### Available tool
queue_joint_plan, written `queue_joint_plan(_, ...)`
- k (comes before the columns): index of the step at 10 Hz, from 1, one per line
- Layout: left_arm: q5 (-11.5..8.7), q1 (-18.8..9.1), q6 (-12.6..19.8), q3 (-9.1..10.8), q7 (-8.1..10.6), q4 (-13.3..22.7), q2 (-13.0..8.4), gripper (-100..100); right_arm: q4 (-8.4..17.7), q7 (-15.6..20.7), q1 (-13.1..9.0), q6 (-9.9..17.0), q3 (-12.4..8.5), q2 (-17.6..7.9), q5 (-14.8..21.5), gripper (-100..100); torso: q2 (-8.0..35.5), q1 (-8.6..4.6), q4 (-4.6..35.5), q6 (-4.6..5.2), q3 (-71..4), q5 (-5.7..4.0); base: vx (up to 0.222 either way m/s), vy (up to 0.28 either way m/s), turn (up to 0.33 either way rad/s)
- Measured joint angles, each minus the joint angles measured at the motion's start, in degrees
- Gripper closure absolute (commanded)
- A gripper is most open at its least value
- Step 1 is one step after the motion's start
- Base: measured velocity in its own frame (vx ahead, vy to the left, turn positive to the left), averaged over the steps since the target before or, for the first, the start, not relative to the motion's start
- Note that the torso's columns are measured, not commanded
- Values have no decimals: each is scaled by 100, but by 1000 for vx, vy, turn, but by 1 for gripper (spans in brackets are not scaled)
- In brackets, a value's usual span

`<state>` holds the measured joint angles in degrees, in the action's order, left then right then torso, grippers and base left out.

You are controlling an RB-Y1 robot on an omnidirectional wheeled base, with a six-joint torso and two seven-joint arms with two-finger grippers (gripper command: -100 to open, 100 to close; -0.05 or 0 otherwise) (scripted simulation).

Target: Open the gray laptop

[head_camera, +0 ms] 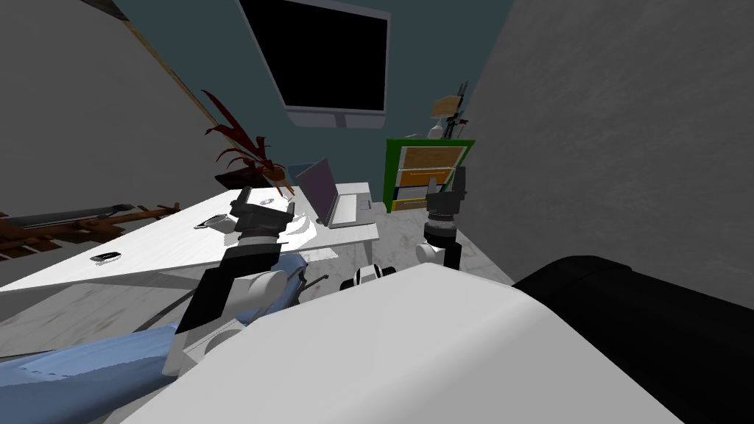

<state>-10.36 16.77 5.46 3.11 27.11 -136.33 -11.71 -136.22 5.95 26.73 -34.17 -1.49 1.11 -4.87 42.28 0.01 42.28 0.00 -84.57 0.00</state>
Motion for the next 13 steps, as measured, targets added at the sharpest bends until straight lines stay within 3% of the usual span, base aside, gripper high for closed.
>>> queue_joint_plan(13, -250, -626, 1831, 262, 938, 8, 225, -100, 0, 0, 0, 0, 0, 0, 0, 0, -2, 0, -1, 0, -1, 0, 21, 18, -52)
